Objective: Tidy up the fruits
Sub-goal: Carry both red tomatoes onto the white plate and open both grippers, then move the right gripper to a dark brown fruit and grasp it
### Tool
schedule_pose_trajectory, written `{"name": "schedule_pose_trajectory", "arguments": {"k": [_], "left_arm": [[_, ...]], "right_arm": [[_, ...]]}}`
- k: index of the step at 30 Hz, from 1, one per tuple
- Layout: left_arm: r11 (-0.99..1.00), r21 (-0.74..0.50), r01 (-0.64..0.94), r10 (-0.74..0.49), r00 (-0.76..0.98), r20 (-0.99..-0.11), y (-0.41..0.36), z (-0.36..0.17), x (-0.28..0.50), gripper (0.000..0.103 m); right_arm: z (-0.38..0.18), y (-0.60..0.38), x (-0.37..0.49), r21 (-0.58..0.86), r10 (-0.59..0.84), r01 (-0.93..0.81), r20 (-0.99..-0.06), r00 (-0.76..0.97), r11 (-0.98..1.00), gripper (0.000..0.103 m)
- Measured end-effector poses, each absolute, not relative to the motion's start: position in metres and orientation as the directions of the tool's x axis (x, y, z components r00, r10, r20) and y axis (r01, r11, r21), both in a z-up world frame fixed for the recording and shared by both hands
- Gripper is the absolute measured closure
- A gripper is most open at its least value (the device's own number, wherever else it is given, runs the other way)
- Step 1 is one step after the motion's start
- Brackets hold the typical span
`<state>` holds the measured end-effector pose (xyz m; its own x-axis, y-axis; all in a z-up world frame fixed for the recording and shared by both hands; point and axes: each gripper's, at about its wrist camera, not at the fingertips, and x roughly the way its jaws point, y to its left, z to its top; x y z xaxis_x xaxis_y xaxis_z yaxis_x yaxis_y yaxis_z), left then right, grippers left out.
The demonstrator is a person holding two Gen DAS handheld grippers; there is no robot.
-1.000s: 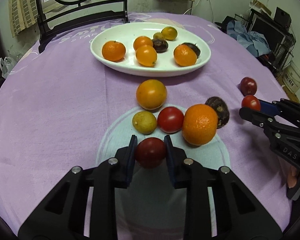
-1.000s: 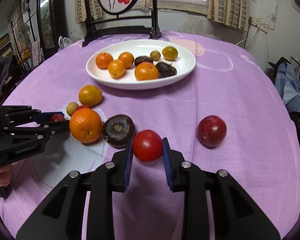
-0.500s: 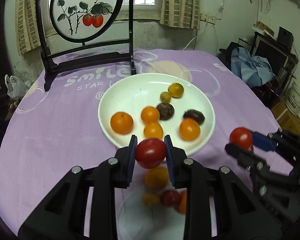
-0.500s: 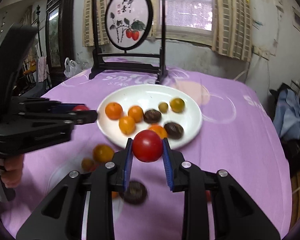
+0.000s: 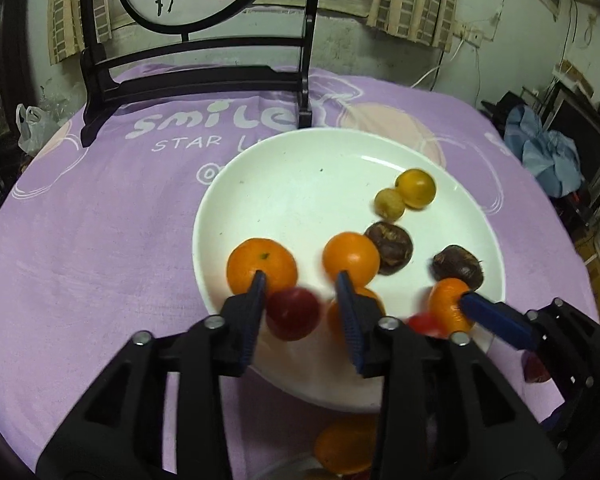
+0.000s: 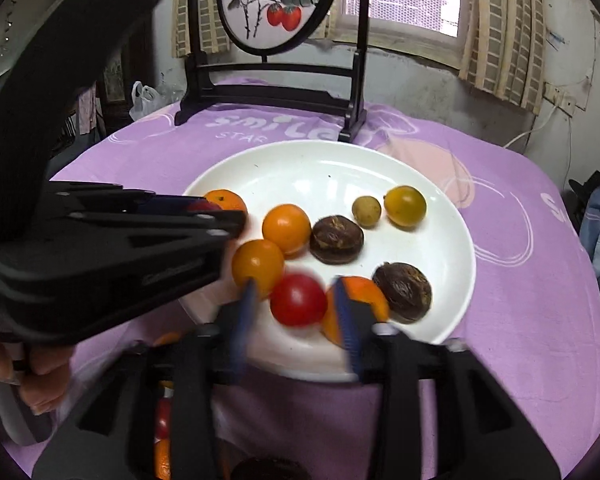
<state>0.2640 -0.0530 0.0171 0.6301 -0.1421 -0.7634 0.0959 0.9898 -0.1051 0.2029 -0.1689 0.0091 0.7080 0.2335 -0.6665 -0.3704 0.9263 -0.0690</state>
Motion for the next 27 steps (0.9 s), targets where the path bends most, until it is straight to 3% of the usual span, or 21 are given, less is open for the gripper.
{"name": "schedule_pose_trajectory", "arguments": {"k": [2,8,18,27], "left_arm": [[0.994,-0.081,0.077,-0.112,0.659,-0.743,-0.053,0.022,0.260,0.038],[0.990,-0.098,0.096,-0.138,0.673,-0.727,-0.049,0.037,0.239,0.038],[0.990,-0.059,0.129,-0.131,0.678,-0.723,-0.047,0.038,0.180,0.022],[0.992,-0.041,0.123,-0.112,0.660,-0.743,-0.031,0.018,0.141,0.021]], "right_arm": [[0.011,-0.170,0.200,-0.077,0.238,-0.379,-0.660,0.713,0.922,0.045],[0.025,-0.192,0.181,-0.006,0.282,-0.372,-0.639,0.715,0.928,0.045],[0.025,-0.247,0.133,0.020,0.227,-0.285,-0.657,0.719,0.958,0.045],[0.004,-0.250,0.096,-0.037,0.202,-0.323,-0.710,0.675,0.946,0.045]]}}
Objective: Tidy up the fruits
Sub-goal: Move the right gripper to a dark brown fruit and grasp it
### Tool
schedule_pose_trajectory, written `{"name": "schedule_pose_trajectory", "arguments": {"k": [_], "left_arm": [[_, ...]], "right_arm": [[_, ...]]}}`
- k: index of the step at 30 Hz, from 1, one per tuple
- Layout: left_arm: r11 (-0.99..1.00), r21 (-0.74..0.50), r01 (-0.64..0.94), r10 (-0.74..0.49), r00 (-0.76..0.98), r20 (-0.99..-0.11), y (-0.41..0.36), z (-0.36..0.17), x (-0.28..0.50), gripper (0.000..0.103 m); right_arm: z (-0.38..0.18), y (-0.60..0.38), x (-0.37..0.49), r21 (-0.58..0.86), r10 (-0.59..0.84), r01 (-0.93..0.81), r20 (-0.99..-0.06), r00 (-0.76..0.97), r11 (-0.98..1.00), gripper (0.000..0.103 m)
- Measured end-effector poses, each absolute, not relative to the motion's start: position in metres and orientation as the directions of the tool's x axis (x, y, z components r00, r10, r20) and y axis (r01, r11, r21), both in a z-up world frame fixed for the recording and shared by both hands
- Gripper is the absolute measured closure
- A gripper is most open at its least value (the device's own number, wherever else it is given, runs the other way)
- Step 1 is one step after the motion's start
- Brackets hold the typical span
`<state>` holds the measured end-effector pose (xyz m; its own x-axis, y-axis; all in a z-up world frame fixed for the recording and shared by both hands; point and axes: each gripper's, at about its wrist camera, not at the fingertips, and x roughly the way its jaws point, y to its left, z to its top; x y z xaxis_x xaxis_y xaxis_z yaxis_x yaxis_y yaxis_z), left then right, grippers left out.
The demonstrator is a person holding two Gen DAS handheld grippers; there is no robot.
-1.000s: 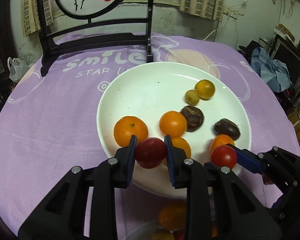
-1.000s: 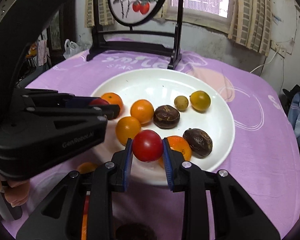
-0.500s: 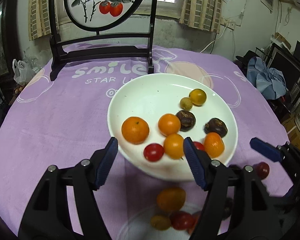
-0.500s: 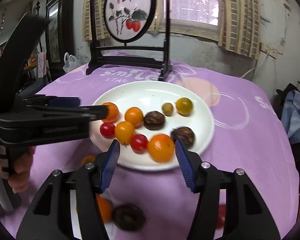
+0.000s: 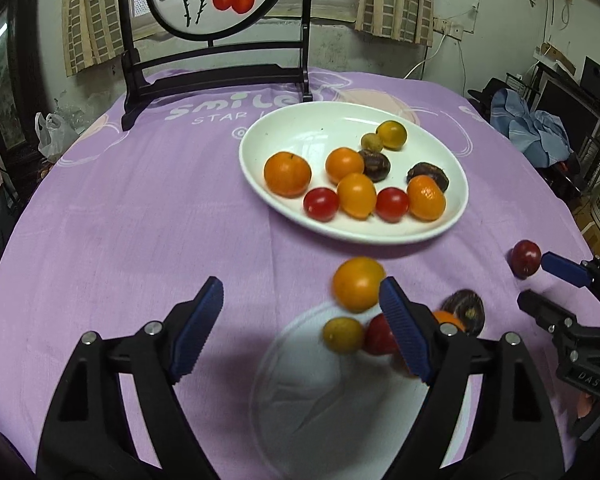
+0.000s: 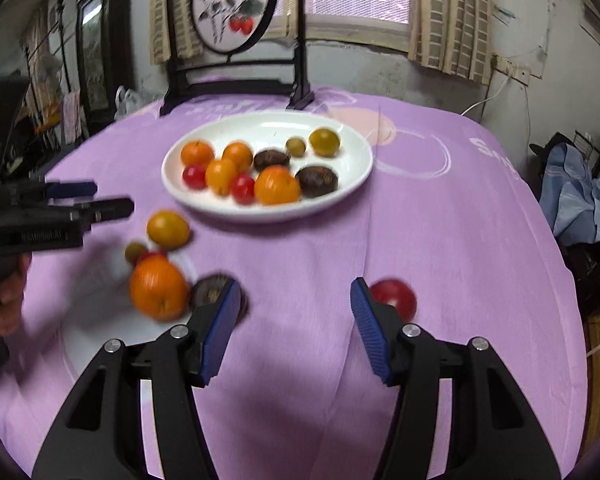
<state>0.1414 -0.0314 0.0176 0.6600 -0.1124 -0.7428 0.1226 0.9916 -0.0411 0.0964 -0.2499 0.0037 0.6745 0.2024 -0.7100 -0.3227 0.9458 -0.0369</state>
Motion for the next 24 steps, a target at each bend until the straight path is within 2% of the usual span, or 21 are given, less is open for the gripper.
{"name": "schedule_pose_trajectory", "arguments": {"k": [8,14,17,18,20,24], "left_arm": [[0.993,-0.051,0.108,-0.109,0.631,-0.768,-0.020,-0.001,0.133,0.020],[0.990,-0.063,0.129,-0.131,0.628,-0.767,-0.016,-0.003,0.132,0.020],[0.987,-0.062,0.146,-0.140,0.624,-0.769,-0.018,-0.003,0.130,0.020],[0.986,-0.060,0.153,-0.143,0.622,-0.770,-0.019,-0.003,0.130,0.020],[0.984,-0.053,0.167,-0.147,0.616,-0.774,-0.022,-0.004,0.128,0.020],[0.978,-0.024,0.208,-0.147,0.601,-0.785,-0.033,-0.009,0.125,0.020]], "right_arm": [[-0.022,-0.218,0.083,-0.122,0.170,-0.404,-0.770,0.614,0.906,0.045],[-0.032,-0.198,0.101,-0.126,0.169,-0.426,-0.790,0.590,0.896,0.045],[-0.032,-0.194,0.115,-0.100,0.180,-0.411,-0.787,0.589,0.906,0.045],[-0.033,-0.194,0.119,-0.085,0.186,-0.405,-0.789,0.586,0.911,0.048],[-0.033,-0.198,0.126,0.000,0.251,-0.409,-0.790,0.559,0.912,0.059],[-0.028,-0.210,0.124,0.062,0.284,-0.377,-0.771,0.570,0.924,0.059]]}}
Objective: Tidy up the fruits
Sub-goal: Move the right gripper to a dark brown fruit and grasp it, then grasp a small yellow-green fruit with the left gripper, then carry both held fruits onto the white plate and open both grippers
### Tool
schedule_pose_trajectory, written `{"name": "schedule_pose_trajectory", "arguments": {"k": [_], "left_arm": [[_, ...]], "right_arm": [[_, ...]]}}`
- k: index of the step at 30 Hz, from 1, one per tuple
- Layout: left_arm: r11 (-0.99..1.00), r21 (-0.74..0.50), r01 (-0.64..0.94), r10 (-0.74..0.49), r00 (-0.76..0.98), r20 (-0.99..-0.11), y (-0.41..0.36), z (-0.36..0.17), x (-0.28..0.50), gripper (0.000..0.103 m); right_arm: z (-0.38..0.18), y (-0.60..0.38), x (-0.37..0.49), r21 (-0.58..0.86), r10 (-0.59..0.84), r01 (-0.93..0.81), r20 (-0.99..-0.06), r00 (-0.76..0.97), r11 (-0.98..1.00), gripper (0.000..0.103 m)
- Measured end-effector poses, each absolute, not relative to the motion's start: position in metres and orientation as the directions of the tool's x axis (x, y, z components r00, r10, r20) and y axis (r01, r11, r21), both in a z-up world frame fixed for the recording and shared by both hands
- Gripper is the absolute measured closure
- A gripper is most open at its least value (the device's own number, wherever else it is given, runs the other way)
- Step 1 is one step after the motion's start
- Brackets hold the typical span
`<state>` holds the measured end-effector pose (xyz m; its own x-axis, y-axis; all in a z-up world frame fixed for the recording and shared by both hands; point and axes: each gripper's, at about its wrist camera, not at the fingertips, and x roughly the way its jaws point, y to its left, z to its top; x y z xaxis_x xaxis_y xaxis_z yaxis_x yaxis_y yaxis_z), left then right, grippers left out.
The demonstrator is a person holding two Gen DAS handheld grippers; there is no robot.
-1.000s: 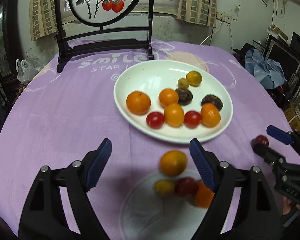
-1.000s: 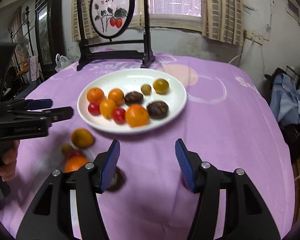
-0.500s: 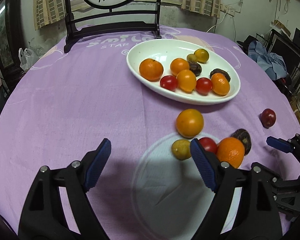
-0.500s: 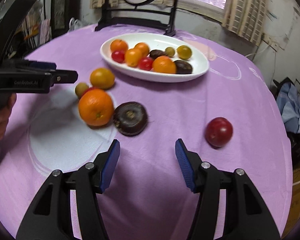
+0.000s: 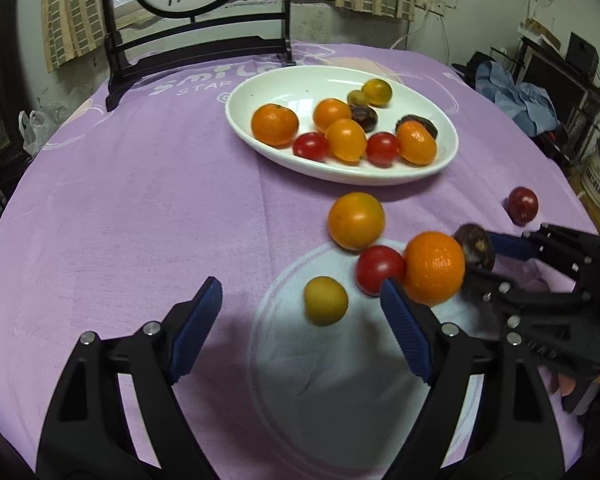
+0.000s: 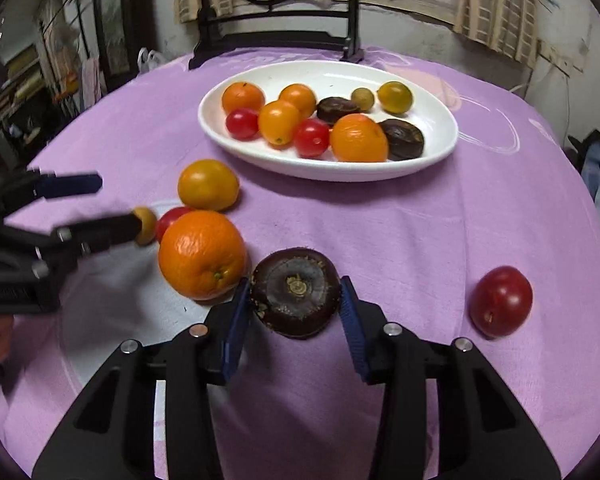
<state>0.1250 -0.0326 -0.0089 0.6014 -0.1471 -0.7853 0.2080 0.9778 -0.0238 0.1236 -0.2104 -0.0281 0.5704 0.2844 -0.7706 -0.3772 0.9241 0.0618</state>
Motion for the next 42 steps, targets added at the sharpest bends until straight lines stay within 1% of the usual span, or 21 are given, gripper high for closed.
{"name": "schedule_pose_trajectory", "arguments": {"k": [3,7,8,10,11,14,16,18,24,28,31,34,36,39,42], "left_arm": [[0.973,0.003,0.233,-0.141,0.598,-0.789,-0.038,-0.012,0.123,0.020],[0.970,0.024,0.242,-0.126,0.586,-0.800,-0.041,-0.019,0.125,0.020],[0.970,0.023,0.243,-0.126,0.580,-0.805,-0.041,-0.021,0.126,0.022],[0.970,0.030,0.239,-0.118,0.578,-0.807,-0.041,-0.025,0.128,0.031],[0.971,0.028,0.238,-0.116,0.571,-0.813,-0.040,-0.028,0.130,0.039],[0.974,-0.001,0.226,-0.132,0.565,-0.815,-0.036,-0.030,0.135,0.043],[0.975,0.004,0.221,-0.126,0.573,-0.810,-0.035,-0.031,0.136,0.051],[0.970,-0.008,0.242,-0.149,0.572,-0.807,-0.036,-0.029,0.135,0.077],[0.969,-0.053,0.242,-0.183,0.550,-0.815,-0.034,-0.023,0.133,0.077],[0.974,-0.052,0.220,-0.172,0.569,-0.804,-0.031,-0.014,0.131,0.077],[0.976,-0.066,0.209,-0.179,0.588,-0.789,-0.030,0.002,0.132,0.077],[0.977,-0.045,0.207,-0.165,0.612,-0.773,-0.032,0.021,0.138,0.077],[0.977,-0.048,0.206,-0.169,0.622,-0.765,-0.034,0.034,0.147,0.077],[0.979,-0.045,0.197,-0.166,0.652,-0.740,-0.038,0.052,0.166,0.077],[0.984,-0.045,0.171,-0.150,0.675,-0.722,-0.042,0.059,0.189,0.077]], "right_arm": [[-0.019,-0.219,0.117,0.103,0.317,-0.370,-0.749,0.582,0.923,0.059],[-0.017,-0.219,0.110,0.100,0.321,-0.377,-0.741,0.589,0.921,0.059],[-0.016,-0.218,0.110,0.094,0.319,-0.380,-0.741,0.590,0.920,0.059],[-0.015,-0.218,0.110,0.091,0.320,-0.383,-0.740,0.591,0.919,0.059],[-0.015,-0.217,0.109,0.090,0.320,-0.384,-0.739,0.592,0.919,0.059],[-0.014,-0.218,0.108,0.086,0.318,-0.384,-0.736,0.597,0.919,0.059],[-0.014,-0.219,0.109,0.082,0.314,-0.381,-0.736,0.600,0.921,0.059],[-0.015,-0.219,0.110,0.073,0.303,-0.375,-0.736,0.606,0.924,0.059],[-0.012,-0.220,0.108,0.046,0.282,-0.364,-0.725,0.629,0.930,0.059],[-0.011,-0.219,0.107,0.006,0.244,-0.348,-0.724,0.646,0.938,0.059],[-0.009,-0.216,0.110,-0.028,0.207,-0.332,-0.733,0.649,0.943,0.059],[0.002,-0.215,0.116,-0.019,0.213,-0.330,-0.731,0.649,0.944,0.059],[0.012,-0.214,0.122,-0.027,0.206,-0.321,-0.718,0.665,0.947,0.059],[0.034,-0.212,0.140,-0.041,0.203,-0.310,-0.674,0.710,0.950,0.059],[0.046,-0.209,0.163,-0.030,0.200,-0.284,-0.637,0.745,0.958,0.059]]}}
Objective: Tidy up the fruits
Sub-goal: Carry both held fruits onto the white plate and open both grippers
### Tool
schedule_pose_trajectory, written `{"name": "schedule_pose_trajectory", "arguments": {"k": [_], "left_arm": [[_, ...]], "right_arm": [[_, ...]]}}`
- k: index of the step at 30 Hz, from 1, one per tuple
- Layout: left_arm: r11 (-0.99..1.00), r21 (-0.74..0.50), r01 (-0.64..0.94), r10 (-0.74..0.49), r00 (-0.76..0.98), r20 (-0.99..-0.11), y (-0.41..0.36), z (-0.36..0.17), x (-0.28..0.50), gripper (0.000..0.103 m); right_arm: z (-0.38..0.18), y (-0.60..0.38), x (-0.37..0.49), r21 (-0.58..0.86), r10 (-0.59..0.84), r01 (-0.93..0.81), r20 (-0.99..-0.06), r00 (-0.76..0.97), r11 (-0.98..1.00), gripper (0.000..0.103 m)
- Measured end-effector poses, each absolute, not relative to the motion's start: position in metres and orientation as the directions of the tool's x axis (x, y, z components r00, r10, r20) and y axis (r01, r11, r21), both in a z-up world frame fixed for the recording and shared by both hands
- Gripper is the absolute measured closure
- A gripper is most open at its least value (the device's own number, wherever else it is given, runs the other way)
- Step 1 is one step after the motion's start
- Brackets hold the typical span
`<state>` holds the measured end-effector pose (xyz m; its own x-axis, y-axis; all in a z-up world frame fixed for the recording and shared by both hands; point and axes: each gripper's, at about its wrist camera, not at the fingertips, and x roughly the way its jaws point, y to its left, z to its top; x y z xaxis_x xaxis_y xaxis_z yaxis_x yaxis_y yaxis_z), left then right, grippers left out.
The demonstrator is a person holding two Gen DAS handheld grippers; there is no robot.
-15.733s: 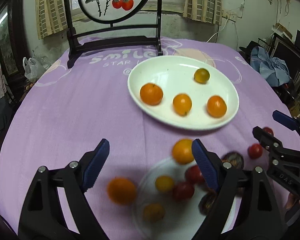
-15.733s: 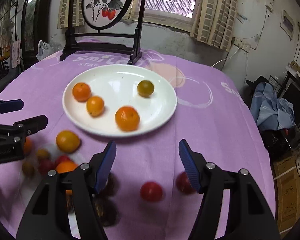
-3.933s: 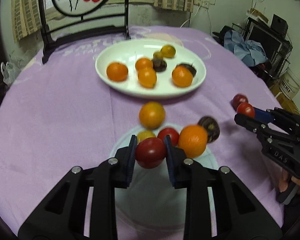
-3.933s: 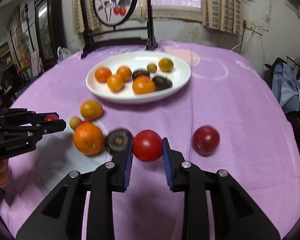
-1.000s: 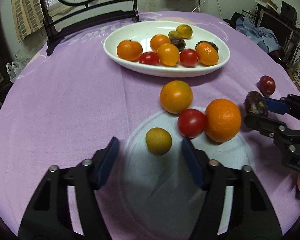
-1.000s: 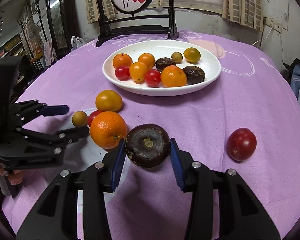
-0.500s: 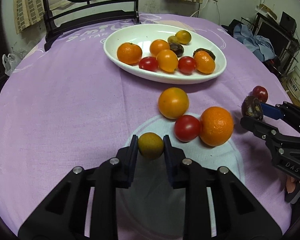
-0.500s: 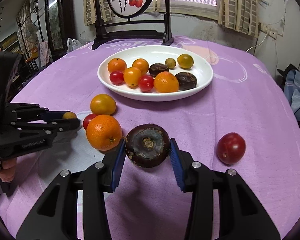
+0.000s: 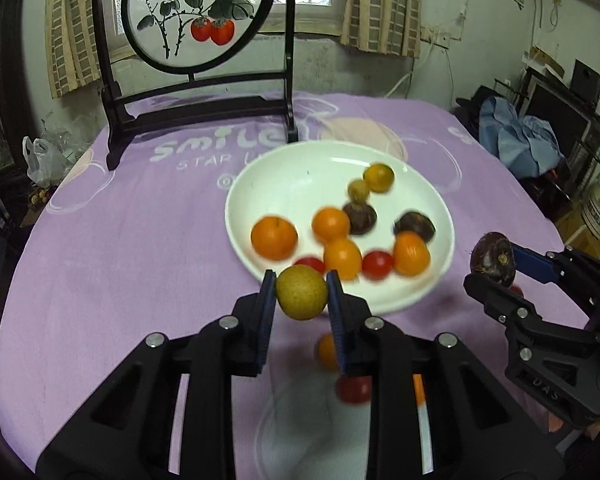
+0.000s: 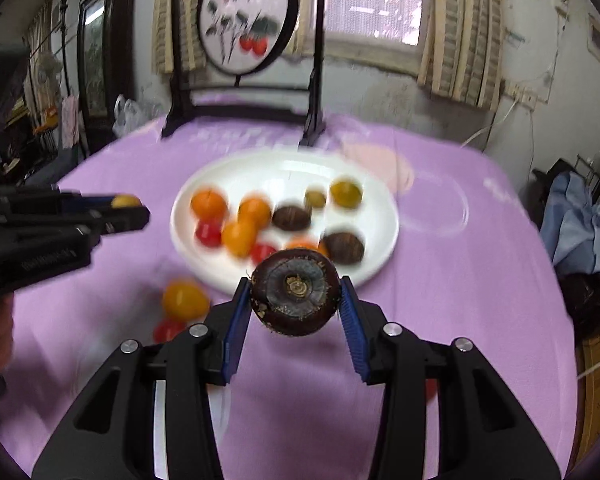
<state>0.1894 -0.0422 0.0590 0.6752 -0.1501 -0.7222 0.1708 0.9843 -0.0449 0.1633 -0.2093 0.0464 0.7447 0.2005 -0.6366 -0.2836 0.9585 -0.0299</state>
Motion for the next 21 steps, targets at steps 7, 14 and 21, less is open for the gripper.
{"name": "schedule_pose_trajectory", "arguments": {"k": [7,14,21], "left_arm": [[0.994,-0.051,0.098,-0.102,0.647,-0.756,-0.047,0.038,0.244,0.077],[0.997,-0.040,0.065,-0.072,0.626,-0.776,-0.048,0.019,0.274,0.077],[0.999,-0.006,0.031,-0.026,0.678,-0.735,-0.049,0.022,0.272,0.038]], "right_arm": [[0.029,-0.209,0.220,0.037,0.187,-0.219,-0.667,0.721,0.975,0.059],[0.005,-0.203,0.251,0.040,0.172,-0.206,-0.716,0.676,0.978,0.059],[0.002,-0.211,0.250,0.057,0.172,-0.187,-0.707,0.686,0.981,0.052]]}}
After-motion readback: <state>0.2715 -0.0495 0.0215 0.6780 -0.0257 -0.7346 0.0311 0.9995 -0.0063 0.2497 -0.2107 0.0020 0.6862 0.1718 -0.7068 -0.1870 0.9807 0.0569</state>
